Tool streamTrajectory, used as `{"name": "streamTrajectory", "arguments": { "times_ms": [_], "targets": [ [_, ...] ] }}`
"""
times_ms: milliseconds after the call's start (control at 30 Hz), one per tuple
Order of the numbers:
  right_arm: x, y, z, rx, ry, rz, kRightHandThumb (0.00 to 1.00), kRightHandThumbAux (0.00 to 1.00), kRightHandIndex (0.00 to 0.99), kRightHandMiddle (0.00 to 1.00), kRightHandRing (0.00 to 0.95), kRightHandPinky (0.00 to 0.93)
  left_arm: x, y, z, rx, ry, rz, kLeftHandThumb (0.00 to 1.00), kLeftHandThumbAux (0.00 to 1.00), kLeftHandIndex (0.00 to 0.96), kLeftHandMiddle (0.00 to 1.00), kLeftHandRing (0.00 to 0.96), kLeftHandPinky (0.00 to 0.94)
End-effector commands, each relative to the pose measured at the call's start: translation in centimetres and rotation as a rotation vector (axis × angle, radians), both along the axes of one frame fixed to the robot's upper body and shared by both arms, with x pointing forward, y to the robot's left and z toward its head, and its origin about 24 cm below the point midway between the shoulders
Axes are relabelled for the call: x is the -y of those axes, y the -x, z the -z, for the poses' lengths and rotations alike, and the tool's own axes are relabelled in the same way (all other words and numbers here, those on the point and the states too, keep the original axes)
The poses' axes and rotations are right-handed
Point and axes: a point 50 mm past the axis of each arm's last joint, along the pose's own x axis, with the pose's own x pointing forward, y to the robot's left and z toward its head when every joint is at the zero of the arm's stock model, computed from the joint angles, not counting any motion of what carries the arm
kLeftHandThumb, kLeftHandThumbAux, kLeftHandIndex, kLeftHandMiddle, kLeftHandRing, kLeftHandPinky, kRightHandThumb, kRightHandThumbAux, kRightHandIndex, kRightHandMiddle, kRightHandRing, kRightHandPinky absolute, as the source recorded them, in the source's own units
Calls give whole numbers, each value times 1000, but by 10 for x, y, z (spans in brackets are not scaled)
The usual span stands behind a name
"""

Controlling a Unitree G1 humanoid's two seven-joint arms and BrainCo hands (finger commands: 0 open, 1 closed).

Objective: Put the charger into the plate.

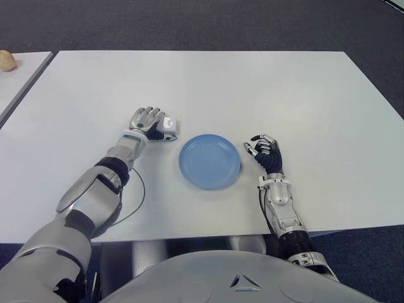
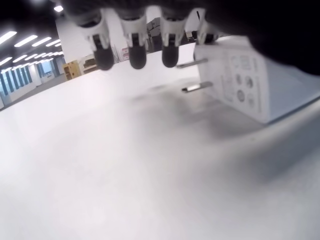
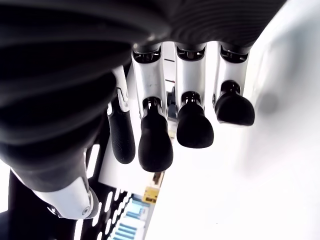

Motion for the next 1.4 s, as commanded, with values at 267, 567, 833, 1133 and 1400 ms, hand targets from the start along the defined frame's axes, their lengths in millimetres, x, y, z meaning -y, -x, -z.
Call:
{"name": "streamTrajectory", "arguments": {
  "times_ms": [267,567,833,1133,1400],
  "targets": [
    [0,1,4,-36,3,6,701,731,436,767,784,798,-9,24,30,-132,43,-96,791,497,137,252,249,291],
    [2,0,6,-44,7,-1,699,733,435,752,771,778,-11,23,26,-119,144,-123,839,655,384,524,630,657],
    [1,0,6,-43,-9,0,699,734,435,747,766,779,-11,23,27,-185,188,-152,846,665,402,533,757,783],
    [0,0,3,-25,-4,6,701,731,435,759,781,809,-11,21,25,-209,225,-188,846,670,396,531,822,796],
    [0,-1,3,-22,-5,6,703,730,434,766,786,811,-11,20,24,-188,239,-193,845,671,393,531,835,803]
  ]
}}
